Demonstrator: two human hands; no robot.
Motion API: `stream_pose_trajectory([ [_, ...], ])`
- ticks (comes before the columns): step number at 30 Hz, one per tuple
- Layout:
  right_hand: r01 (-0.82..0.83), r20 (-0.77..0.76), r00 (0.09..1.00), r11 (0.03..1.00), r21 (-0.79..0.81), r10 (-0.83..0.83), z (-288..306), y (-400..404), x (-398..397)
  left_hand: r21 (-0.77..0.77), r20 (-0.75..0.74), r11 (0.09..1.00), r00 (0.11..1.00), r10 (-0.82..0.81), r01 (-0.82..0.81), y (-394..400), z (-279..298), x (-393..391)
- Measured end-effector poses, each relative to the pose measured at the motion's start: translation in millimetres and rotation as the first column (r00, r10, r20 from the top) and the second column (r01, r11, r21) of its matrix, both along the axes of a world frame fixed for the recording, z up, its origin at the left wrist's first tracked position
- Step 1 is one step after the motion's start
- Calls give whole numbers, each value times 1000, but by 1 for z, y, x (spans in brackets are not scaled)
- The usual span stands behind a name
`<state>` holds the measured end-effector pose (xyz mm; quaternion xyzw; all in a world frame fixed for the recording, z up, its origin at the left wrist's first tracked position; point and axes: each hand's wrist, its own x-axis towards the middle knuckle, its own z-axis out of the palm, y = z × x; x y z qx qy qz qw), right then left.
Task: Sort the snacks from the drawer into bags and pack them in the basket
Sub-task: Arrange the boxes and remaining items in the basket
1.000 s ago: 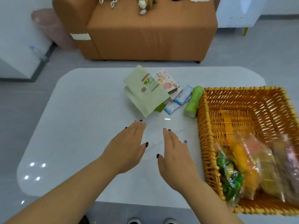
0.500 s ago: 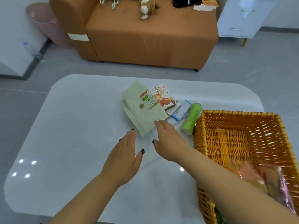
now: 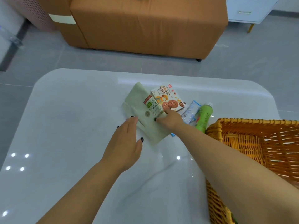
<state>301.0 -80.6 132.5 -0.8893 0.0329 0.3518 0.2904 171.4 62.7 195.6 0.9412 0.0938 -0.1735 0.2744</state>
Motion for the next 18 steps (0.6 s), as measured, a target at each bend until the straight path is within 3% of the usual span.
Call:
stream_pose_trajectory([
  [7, -103, 100, 988, 988, -115, 115, -2, -14, -14, -76, -45, 993, 995, 84, -87, 0, 8, -2],
  [12, -146, 124, 982, 989, 40, 140, 53, -43, -16, -53, 28, 991, 992, 126, -125, -20, 31, -2],
  [15, -183, 110, 980, 973, 138, 168, 96, -76, -13, -140, 126, 955, 952, 279, -262, -42, 52, -1],
  [18, -251, 107, 966, 948, 196, 234, 138, -120, -10, -281, 106, 835, 850, 517, -473, -71, 72, -2],
])
